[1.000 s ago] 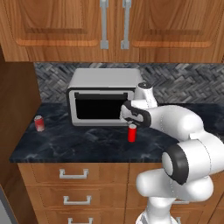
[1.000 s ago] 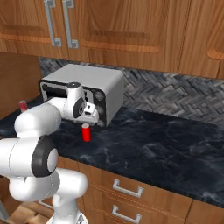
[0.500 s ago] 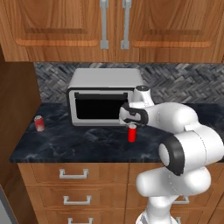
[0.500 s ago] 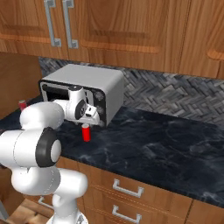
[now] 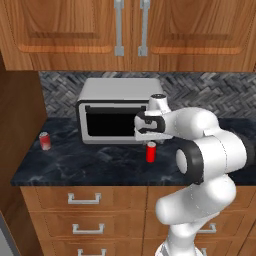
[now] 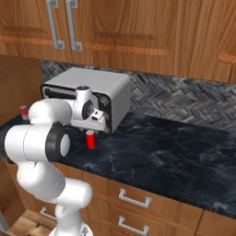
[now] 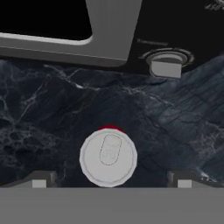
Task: Four empty soda cans are scattered around the kitchen. Gather all the cans and cluster them next to the stove for recycling.
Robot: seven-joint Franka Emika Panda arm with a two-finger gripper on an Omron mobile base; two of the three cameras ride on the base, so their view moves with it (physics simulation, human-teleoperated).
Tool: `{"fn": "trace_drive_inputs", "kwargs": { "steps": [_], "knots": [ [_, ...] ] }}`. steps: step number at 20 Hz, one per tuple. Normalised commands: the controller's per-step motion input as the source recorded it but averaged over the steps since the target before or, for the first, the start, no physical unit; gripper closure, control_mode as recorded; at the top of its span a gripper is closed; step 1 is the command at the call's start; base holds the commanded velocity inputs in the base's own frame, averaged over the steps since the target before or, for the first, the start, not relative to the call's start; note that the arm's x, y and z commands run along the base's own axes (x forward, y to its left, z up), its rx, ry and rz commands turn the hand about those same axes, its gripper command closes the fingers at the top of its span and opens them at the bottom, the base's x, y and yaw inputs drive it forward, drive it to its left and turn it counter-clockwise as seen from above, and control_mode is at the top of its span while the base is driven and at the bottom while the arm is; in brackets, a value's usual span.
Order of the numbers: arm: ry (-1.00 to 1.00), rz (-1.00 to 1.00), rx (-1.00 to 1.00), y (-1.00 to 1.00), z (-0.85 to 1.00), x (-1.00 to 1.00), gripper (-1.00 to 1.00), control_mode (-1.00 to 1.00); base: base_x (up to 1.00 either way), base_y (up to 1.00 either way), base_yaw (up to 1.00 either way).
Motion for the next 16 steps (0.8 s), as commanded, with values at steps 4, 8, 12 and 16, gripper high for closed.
{"fn": "trace_drive_inputs", "kwargs": {
  "steps": [4,8,12,16],
  "knots": [
    [0.01,0.0,-0.01,0.0,-0.14,0.14,-1.0,-1.0,0.0,0.0,0.0],
    [0.14,-0.03,0.0,0.0,-0.13,0.0,-1.0,-1.0,0.0,0.0,0.0],
    [0.07,-0.04,0.0,0.0,-0.14,0.0,-1.0,-1.0,0.0,0.0,0.0],
    [0.02,-0.02,0.0,0.0,-0.16,0.05,-1.0,-1.0,0.0,0.0,0.0]
  ]
}}
